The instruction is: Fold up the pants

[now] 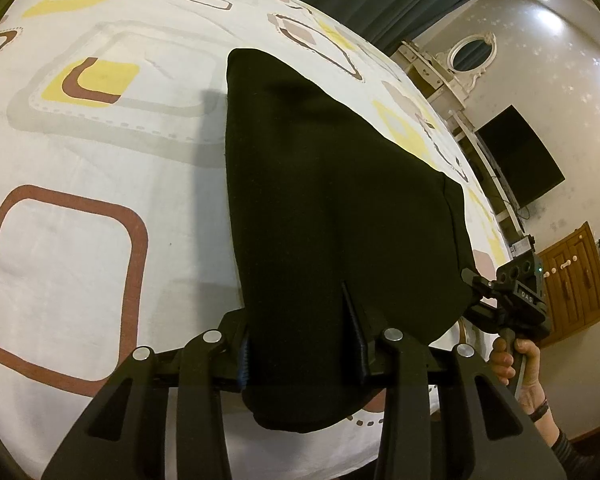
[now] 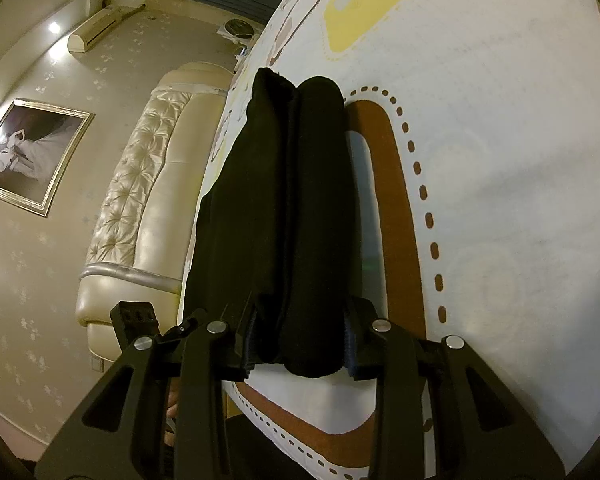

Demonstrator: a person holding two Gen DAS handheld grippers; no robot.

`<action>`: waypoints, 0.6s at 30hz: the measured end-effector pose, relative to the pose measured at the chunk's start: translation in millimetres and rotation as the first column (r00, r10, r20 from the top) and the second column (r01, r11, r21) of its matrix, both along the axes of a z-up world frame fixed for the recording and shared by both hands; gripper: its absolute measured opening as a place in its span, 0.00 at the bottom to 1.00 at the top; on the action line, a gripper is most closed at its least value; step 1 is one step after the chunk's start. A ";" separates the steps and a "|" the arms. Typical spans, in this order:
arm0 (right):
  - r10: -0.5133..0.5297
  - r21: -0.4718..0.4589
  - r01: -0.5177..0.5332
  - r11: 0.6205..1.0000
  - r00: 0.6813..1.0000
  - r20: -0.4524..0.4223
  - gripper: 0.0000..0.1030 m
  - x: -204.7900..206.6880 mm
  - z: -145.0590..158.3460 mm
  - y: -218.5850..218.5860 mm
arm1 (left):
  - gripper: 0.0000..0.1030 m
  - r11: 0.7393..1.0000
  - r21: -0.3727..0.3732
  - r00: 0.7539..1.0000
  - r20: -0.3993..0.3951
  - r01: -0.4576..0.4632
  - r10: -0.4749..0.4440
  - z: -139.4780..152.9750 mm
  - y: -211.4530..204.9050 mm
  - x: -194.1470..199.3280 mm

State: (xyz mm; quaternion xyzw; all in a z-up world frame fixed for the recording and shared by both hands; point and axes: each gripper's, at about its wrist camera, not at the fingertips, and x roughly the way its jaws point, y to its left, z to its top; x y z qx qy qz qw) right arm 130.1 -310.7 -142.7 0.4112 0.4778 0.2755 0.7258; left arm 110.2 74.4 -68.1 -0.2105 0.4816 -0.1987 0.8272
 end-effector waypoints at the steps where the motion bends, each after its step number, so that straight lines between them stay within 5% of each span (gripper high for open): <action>1: 0.000 0.003 0.000 1.000 1.000 0.000 0.31 -0.3 -0.4 -0.2 | 0.38 1.000 0.000 1.000 0.001 0.000 0.000 -0.5 0.0 0.3; 18: -0.010 0.019 0.010 1.000 1.000 -0.002 0.31 -2.1 -3.0 -5.8 | 0.40 1.000 -0.001 1.000 0.003 -0.002 0.002 0.5 -0.1 -3.5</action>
